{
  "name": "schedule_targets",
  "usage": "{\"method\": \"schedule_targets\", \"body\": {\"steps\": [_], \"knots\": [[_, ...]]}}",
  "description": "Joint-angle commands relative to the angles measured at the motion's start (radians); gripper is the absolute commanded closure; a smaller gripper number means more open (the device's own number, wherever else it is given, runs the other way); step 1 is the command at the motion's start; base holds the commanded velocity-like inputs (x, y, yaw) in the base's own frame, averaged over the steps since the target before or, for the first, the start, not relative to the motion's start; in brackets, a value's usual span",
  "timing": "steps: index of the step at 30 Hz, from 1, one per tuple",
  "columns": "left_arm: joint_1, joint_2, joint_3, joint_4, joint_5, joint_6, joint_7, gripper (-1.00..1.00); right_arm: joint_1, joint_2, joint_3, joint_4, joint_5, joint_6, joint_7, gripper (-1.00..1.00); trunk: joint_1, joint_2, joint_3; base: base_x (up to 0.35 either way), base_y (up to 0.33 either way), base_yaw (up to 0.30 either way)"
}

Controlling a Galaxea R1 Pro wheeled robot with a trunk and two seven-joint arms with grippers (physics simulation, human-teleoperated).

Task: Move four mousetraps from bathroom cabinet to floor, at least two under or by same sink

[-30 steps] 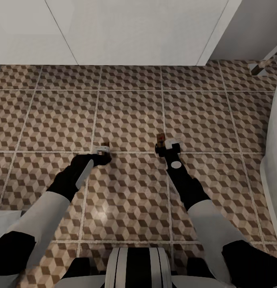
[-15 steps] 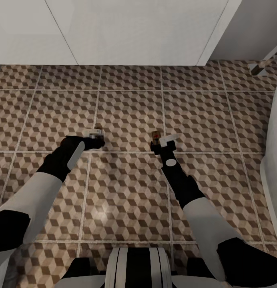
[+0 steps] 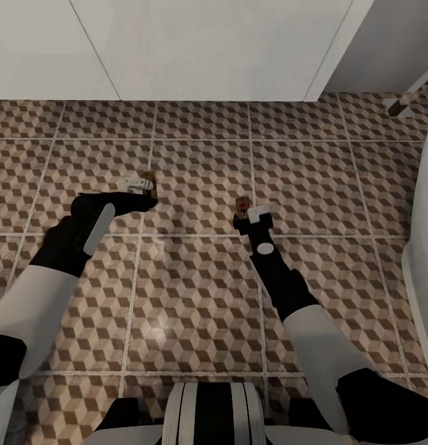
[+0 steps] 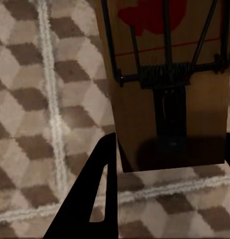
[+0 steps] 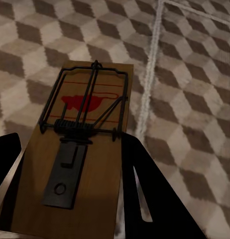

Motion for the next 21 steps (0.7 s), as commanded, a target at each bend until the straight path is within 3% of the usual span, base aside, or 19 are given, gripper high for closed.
{"method": "schedule_targets", "body": {"steps": [1, 12, 21], "knots": [[0.0, 0.007, -0.002, -0.002, -0.002, 0.005, 0.0, 1.0, -0.001, 0.0, 0.002, -0.005, 0.008, 0.009, -0.001, 1.0, 0.0, 0.0, -0.001, 0.0, 0.0, 0.0], [0.001, 0.025, -0.002, -0.003, -0.002, 0.007, -0.001, 1.0, 0.0, 0.001, 0.003, -0.012, 0.008, 0.011, -0.001, 1.0, 0.0, 0.0, -0.001, 0.0, 0.0, 0.0], [0.005, 0.031, -0.002, -0.001, -0.002, 0.006, -0.001, 1.0, 0.001, 0.001, 0.003, -0.013, 0.008, 0.012, -0.001, 1.0, 0.004, -0.002, -0.038, 0.0, 0.0, 0.0]]}}
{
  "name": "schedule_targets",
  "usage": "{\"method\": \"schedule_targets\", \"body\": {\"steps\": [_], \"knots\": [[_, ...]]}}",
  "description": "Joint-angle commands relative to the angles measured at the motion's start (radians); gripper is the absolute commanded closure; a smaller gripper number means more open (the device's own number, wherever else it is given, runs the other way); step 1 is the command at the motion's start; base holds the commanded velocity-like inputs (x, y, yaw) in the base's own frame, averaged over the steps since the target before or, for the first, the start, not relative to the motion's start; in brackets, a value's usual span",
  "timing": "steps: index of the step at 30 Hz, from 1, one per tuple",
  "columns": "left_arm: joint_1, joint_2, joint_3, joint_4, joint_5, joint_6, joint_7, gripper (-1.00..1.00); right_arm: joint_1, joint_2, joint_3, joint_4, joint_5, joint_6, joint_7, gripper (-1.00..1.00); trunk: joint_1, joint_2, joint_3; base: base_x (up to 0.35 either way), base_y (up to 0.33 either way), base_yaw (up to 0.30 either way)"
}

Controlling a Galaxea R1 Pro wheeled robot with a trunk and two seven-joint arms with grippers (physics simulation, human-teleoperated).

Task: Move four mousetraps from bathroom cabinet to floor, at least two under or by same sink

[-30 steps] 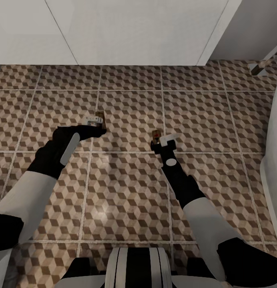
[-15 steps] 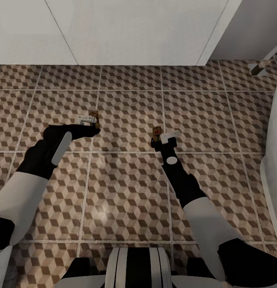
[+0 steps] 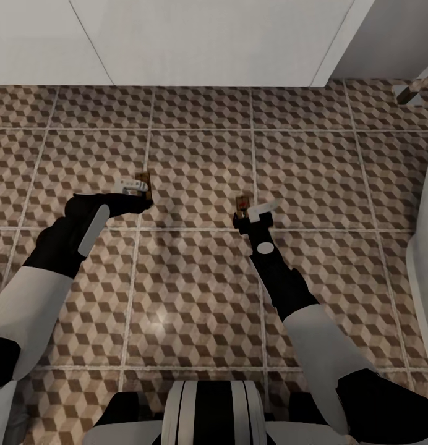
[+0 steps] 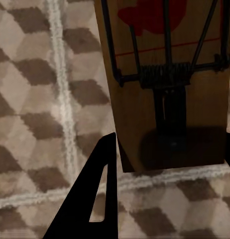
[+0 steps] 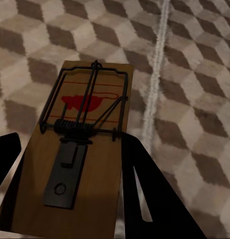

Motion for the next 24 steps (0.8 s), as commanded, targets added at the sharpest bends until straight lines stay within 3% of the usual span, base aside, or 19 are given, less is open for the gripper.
{"method": "schedule_targets", "body": {"steps": [1, 24], "knots": [[0.0, 0.001, -0.002, -0.001, -0.003, 0.004, 0.0, 1.0, 0.0, 0.0, 0.002, -0.001, 0.008, 0.009, -0.001, 1.0, 0.0, 0.0, -0.002, 0.0, 0.0, 0.0], [0.008, 0.002, -0.002, -0.005, -0.003, 0.003, -0.002, 1.0, 0.0, 0.0, 0.002, -0.007, 0.011, 0.006, -0.001, 1.0, 0.011, -0.006, -0.002, 0.0, 0.0, 0.0]]}}
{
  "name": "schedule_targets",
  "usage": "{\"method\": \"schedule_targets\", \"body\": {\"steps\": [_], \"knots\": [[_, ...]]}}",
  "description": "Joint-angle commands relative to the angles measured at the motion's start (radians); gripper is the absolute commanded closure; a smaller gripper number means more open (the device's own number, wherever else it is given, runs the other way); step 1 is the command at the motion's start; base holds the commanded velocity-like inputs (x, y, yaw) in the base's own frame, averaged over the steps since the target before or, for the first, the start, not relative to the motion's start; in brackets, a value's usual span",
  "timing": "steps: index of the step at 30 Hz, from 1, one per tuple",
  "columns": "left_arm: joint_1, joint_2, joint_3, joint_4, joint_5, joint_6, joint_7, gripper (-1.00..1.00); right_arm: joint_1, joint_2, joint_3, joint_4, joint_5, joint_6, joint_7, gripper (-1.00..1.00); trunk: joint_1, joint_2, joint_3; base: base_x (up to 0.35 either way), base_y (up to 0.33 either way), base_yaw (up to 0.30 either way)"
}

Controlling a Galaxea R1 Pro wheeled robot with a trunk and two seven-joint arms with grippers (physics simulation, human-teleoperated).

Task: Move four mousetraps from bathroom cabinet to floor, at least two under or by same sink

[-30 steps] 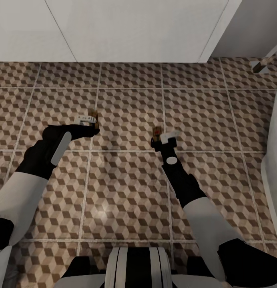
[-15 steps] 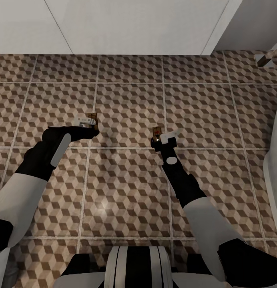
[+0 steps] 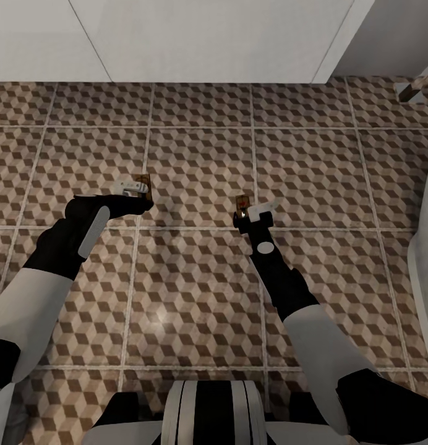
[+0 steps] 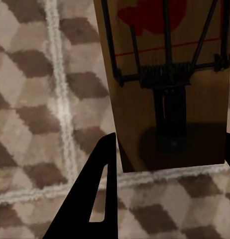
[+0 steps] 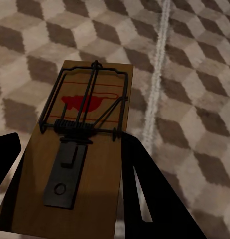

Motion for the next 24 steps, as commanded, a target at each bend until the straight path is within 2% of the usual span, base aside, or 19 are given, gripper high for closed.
{"method": "schedule_targets", "body": {"steps": [1, 13, 24], "knots": [[-0.001, 0.001, -0.002, -0.001, -0.003, 0.004, 0.0, 1.0, 0.0, 0.0, 0.002, -0.002, 0.008, 0.009, -0.001, 1.0, 0.0, 0.0, -0.001, 0.0, 0.0, 0.0], [0.03, 0.002, -0.002, 0.004, -0.004, 0.003, 0.0, 1.0, 0.0, -0.005, 0.002, -0.046, 0.008, 0.006, 0.001, 1.0, 0.0, 0.0, -0.001, 0.0, 0.0, 0.0], [0.05, 0.011, -0.002, 0.007, -0.003, -0.001, -0.003, 1.0, -0.001, -0.007, -0.002, -0.052, 0.01, 0.04, 0.009, 1.0, 0.0, 0.0, -0.001, 0.0, 0.0, 0.0]]}}
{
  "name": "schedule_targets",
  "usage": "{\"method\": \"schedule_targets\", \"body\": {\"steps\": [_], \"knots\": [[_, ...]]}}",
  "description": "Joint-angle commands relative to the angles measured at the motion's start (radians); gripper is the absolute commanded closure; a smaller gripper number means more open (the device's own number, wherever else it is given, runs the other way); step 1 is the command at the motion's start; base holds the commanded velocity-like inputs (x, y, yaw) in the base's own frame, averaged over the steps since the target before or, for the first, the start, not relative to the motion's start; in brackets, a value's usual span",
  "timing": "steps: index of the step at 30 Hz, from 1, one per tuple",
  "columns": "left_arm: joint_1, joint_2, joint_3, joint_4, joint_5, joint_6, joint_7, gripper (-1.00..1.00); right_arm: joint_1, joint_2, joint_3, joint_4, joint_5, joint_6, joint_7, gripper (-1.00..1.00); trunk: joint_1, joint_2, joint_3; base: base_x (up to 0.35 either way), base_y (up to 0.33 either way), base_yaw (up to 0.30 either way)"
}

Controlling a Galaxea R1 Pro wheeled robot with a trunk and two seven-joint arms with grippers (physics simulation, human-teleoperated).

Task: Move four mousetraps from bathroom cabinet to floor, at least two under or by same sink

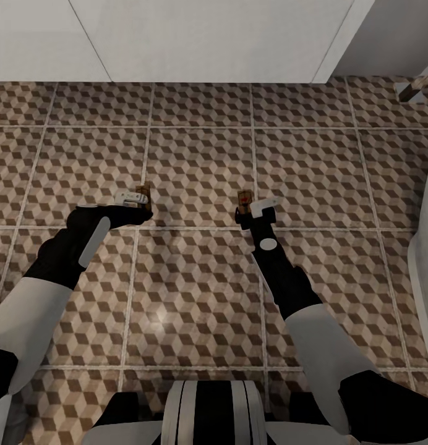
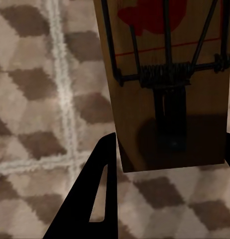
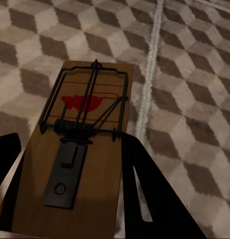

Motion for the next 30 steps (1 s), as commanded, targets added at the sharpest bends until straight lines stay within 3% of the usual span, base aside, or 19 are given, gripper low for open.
{"method": "schedule_targets", "body": {"steps": [1, 5, 11, 18, 30], "knots": [[0.0, 0.001, -0.002, -0.001, -0.004, 0.003, -0.001, 1.0, -0.001, 0.0, 0.002, -0.002, 0.008, 0.019, 0.002, 1.0, 0.0, 0.0, -0.001, 0.0, 0.0, 0.0], [0.0, 0.003, -0.002, 0.0, -0.003, 0.003, -0.001, 1.0, -0.001, -0.001, 0.002, -0.017, 0.008, 0.076, 0.041, 1.0, 0.0, 0.0, -0.001, 0.0, 0.0, 0.0], [0.0, 0.003, -0.002, 0.0, -0.003, 0.003, -0.001, 1.0, -0.003, -0.002, 0.001, -0.028, 0.008, 0.098, 0.081, 1.0, 0.0, 0.0, -0.001, 0.0, 0.0, 0.0], [0.001, 0.003, -0.002, 0.0, -0.003, 0.003, -0.001, 1.0, -0.004, -0.028, 0.001, -0.03, 0.008, 0.104, 0.09, 1.0, 0.0, 0.0, -0.001, 0.0, 0.0, 0.0], [0.001, 0.0, -0.003, 0.034, -0.001, 0.001, -0.004, 1.0, -0.004, -0.033, 0.002, -0.064, 0.007, 0.103, 0.09, 1.0, 0.0, 0.0, -0.001, 0.022, 0.0, 0.0]]}}
